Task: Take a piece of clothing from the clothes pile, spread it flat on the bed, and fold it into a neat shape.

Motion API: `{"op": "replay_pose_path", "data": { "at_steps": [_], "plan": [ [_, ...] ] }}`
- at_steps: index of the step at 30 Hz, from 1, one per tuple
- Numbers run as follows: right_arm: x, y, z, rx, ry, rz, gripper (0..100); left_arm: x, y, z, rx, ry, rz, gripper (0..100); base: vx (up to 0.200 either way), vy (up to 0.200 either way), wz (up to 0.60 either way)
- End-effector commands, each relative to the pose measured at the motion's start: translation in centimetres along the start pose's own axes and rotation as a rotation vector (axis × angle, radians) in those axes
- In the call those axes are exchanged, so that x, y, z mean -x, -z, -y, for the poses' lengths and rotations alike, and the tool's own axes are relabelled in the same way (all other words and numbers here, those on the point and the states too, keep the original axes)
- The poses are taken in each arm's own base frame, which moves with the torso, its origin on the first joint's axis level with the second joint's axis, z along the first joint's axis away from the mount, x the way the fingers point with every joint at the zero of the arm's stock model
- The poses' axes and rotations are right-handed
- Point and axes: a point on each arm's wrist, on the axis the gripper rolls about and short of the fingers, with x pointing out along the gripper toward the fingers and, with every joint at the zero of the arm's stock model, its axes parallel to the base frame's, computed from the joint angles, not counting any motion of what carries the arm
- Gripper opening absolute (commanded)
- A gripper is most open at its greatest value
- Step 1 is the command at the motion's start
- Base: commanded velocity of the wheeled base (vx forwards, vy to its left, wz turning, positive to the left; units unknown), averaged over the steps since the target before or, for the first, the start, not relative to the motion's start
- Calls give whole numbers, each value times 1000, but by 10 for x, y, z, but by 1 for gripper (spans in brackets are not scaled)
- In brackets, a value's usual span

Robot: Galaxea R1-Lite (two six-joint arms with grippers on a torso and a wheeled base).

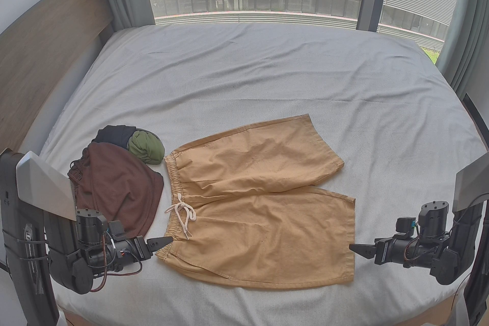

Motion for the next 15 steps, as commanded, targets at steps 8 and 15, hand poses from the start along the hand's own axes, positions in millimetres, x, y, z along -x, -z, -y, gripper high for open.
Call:
{"op": "replay_pose_path", "data": {
  "at_steps": [8,15],
  "plan": [
    [-7,17,5,-14,15,-62,100,-6,15,2,2,-3,-65,100,0,0,0],
    [-6,16,5,-15,17,-58,100,-7,15,2,1,-3,-67,100,0,0,0]
  ]
}}
